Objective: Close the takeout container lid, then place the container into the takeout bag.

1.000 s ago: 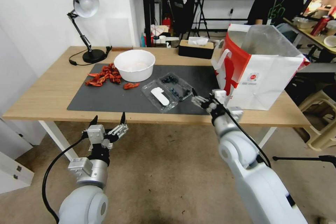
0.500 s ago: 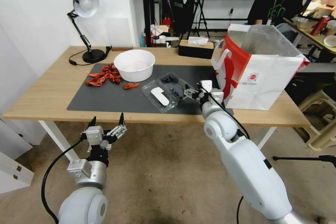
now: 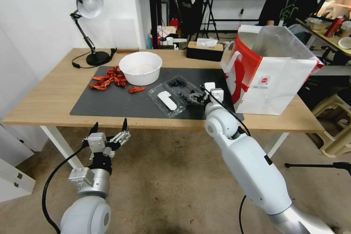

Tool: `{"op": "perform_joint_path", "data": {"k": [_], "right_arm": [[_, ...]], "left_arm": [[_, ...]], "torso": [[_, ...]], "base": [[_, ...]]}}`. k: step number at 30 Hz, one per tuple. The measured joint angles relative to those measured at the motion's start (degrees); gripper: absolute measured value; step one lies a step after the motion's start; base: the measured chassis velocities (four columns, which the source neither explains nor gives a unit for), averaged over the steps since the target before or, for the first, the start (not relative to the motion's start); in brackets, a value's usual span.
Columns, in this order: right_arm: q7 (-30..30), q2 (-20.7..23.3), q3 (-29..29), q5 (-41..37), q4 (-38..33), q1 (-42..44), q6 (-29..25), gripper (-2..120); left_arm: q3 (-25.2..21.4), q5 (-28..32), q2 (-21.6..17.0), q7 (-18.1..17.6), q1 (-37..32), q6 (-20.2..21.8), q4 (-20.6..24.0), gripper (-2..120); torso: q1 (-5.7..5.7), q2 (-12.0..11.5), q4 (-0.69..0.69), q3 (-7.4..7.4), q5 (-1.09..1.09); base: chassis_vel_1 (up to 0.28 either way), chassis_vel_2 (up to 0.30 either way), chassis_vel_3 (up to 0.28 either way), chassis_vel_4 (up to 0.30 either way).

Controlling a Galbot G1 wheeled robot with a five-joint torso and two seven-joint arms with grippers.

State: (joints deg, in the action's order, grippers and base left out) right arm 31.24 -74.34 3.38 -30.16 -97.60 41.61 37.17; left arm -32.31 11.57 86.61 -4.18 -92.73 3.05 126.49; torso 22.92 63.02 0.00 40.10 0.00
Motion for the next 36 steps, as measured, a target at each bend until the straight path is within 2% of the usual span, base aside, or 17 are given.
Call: {"op": "perform_joint_path", "data": {"k": [20, 36], "right_arm": [[1.2, 0.3, 1.8, -1.3, -2.3, 2.8, 4.6, 100], [1.4, 0.3, 2.3, -1.8, -5.4, 5.1, 4.8, 100]], "left_arm": [[0.1, 0.0, -0.3, -0.5, 0.3, -1.4, -0.8, 100], [0.6, -0.2, -0.3, -0.8, 0.6, -2.2, -1.6, 100]], "torso": [[0.0, 0.0, 0.0, 0.0, 0.0], [0.0, 0.0, 0.0, 0.0, 0.0]], "base": [[0.0, 0.0, 0.0, 0.0], [0.0, 0.0, 0.0, 0.0]]}}
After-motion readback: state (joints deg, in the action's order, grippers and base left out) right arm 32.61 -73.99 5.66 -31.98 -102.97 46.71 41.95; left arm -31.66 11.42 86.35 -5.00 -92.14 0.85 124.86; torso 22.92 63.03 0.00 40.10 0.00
